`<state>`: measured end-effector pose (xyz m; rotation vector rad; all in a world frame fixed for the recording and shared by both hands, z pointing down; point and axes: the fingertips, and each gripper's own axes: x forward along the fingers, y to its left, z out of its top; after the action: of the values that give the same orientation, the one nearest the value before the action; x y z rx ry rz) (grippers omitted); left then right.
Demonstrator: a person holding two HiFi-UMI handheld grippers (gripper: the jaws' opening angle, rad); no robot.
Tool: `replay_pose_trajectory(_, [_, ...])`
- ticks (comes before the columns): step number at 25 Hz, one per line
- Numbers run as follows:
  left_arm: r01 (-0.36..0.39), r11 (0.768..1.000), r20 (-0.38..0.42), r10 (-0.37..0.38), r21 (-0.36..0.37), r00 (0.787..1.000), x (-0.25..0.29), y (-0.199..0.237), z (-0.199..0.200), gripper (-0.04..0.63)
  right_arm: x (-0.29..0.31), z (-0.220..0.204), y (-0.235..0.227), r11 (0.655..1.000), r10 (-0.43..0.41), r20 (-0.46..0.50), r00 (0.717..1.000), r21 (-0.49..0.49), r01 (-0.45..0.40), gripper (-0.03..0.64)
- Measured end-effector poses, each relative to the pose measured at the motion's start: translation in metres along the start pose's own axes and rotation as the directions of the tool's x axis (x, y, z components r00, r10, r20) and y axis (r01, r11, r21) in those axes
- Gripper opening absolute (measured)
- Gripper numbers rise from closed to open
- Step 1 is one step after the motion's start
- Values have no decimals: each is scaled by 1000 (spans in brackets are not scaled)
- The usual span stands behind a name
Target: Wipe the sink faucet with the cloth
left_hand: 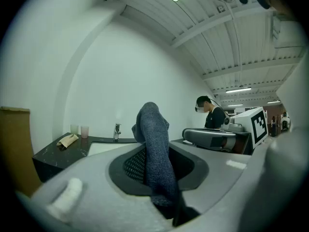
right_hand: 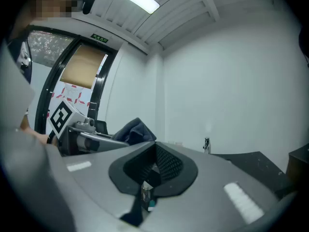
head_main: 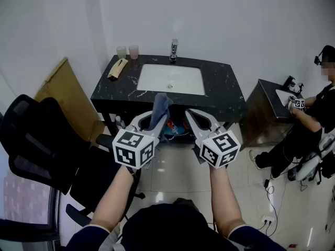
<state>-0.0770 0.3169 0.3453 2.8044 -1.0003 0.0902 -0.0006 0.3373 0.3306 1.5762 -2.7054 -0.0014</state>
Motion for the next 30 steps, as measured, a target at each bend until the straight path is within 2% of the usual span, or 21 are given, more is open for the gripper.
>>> replay_pose_trajectory(12, [-54,999,-22,54,2,998,91,-7,9,83,-4,-8,-96,998,55,-39,998,2,-55,5])
replay_pose_trajectory(18, [-76,997,-67,74,-25,995,125,4,-7,83,5,-27,-131,998,63,-63,996,32,-61,5])
replay_pose_trajectory(23, [-74,996,-86,70,-46,994,151,39,-18,83,37,-42,-156,997,42,-80,996,63,-37,5])
replay_pose_trajectory(30, [-42,995,-70,35,-96,997,202,113,-17,83,111,-54,-190,998,-7,-124,992,57,14,5])
